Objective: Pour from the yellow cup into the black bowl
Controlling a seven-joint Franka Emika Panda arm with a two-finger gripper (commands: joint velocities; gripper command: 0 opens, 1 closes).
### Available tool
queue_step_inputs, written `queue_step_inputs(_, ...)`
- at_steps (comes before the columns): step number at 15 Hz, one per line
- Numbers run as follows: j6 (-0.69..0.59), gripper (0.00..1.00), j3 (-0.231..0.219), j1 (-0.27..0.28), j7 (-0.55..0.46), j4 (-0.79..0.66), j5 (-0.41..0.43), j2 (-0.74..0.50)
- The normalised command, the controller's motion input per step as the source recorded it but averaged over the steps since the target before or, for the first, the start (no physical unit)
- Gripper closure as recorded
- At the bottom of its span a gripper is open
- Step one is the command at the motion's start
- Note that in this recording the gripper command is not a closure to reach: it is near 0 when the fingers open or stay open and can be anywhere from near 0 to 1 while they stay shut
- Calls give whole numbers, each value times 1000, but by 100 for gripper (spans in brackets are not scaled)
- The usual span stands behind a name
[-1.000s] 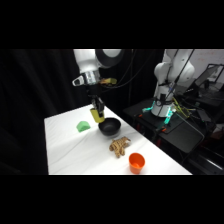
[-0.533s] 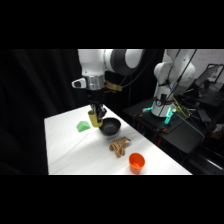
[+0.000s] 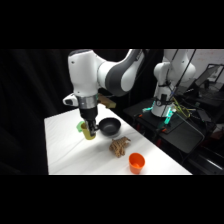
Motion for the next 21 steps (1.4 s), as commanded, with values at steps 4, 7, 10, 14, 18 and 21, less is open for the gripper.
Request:
queue_step_inputs(4,63,18,13,12,50,440,14,473)
queue_step_inputs(7,23,18,-13,40,60,390,-19,376)
queue_step_inputs(10,13,18,-4,9,11,283,11,241)
queue_step_inputs(14,11,18,-4,11,9,191,14,121)
queue_step_inputs(18,-7,0,-12,8,19,114,17,24)
queue_step_inputs(21,-15,0,-16,-16,4,21,29,-89)
